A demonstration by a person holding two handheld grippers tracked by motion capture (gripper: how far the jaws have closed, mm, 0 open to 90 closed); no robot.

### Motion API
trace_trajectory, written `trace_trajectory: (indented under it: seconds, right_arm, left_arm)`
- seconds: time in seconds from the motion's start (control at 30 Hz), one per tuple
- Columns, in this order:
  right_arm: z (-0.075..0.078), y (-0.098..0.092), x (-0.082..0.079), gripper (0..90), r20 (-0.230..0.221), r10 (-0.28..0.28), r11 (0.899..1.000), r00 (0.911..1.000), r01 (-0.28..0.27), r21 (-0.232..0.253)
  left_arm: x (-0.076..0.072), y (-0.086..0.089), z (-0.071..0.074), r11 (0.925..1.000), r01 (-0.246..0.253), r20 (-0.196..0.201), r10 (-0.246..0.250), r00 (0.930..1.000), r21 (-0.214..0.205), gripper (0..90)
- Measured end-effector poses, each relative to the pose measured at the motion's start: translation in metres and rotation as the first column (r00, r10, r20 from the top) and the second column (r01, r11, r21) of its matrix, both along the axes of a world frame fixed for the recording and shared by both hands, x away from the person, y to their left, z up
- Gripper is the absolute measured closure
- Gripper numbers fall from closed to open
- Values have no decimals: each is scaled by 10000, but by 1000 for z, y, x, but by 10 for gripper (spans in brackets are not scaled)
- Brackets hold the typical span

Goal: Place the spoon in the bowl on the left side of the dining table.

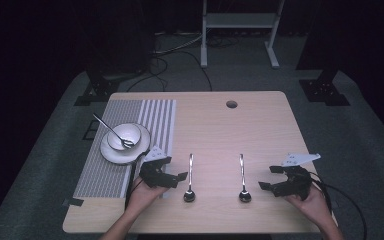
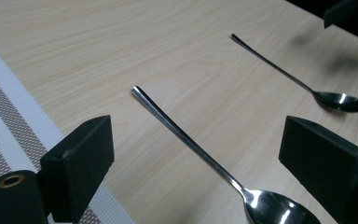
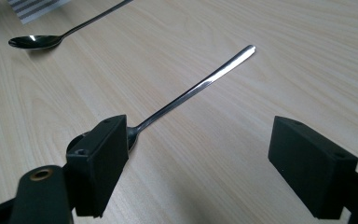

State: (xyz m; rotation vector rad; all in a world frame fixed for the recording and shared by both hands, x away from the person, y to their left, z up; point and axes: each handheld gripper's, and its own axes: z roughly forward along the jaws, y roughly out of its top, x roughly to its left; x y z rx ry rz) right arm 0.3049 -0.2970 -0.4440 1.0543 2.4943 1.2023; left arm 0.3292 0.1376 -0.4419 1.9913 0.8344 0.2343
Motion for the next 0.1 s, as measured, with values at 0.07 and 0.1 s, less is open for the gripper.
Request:
trace_trajectory:
  seconds: [0.07,0.1]
  right_arm:
    - [-1,0,0,187,19,27,10000,10000,-27,5]
    - [-1,1,0,187,7,23,10000,10000,-23,7]
  left_arm:
    - [-1,-2,-1,10000,27,0,-27,10000,-18,92]
    - [0,-2,-1,10000,33,-4,-33,10000,15,93]
